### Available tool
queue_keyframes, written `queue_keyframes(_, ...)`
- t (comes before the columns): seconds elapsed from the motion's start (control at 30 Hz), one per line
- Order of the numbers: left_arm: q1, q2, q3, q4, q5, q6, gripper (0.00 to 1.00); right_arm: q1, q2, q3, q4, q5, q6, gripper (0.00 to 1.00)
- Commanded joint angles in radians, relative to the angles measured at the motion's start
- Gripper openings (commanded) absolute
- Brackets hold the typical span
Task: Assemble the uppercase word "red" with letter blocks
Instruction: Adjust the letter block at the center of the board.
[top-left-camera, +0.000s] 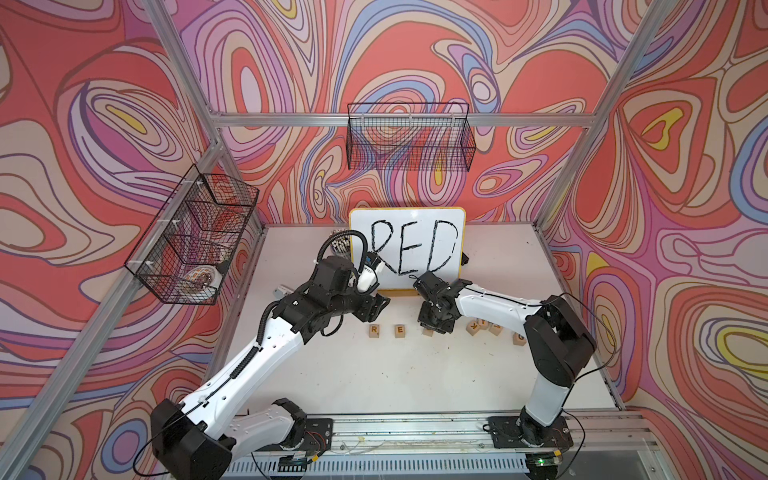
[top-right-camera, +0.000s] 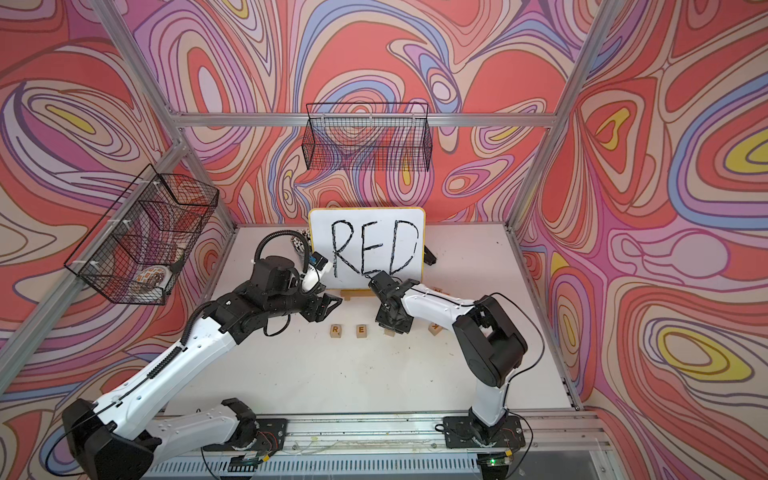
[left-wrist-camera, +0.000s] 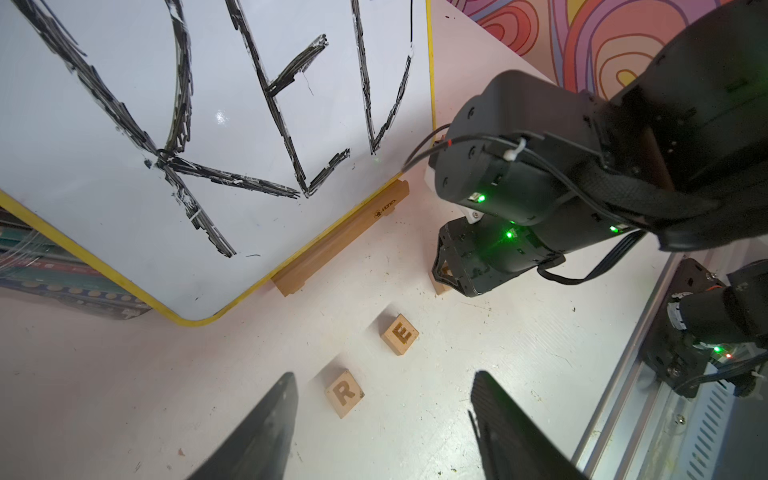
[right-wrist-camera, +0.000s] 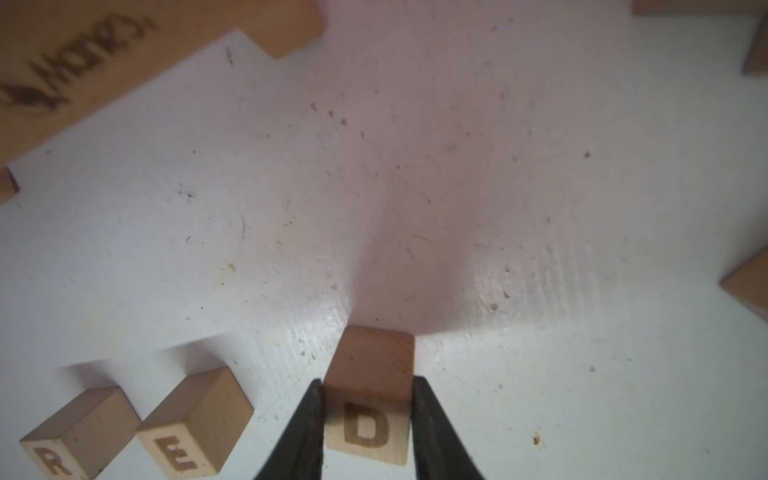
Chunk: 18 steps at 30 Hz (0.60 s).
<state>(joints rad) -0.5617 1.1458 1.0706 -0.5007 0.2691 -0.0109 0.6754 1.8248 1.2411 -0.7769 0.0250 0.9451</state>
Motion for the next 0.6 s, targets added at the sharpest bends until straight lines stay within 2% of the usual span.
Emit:
queue_keyframes(0.0,0.003,-0.009,-0.003,-0.005,0.006,0.011,0.69,0.0,0.043,0.088,-0.126,0.055,-0.167,0.28)
queue_keyframes(0.23,0.002,-0.011,-0.003,-0.005,0.003,0.012,0.69,-0.001,0.093,0.151,-0.158,0.029,-0.29,0.28)
queue_keyframes(0.57,0.002,-0.007,-0.003,-0.004,0.005,0.011,0.69,0.01,0.093,0.12,-0.109,-0.035,-0.295,0.29)
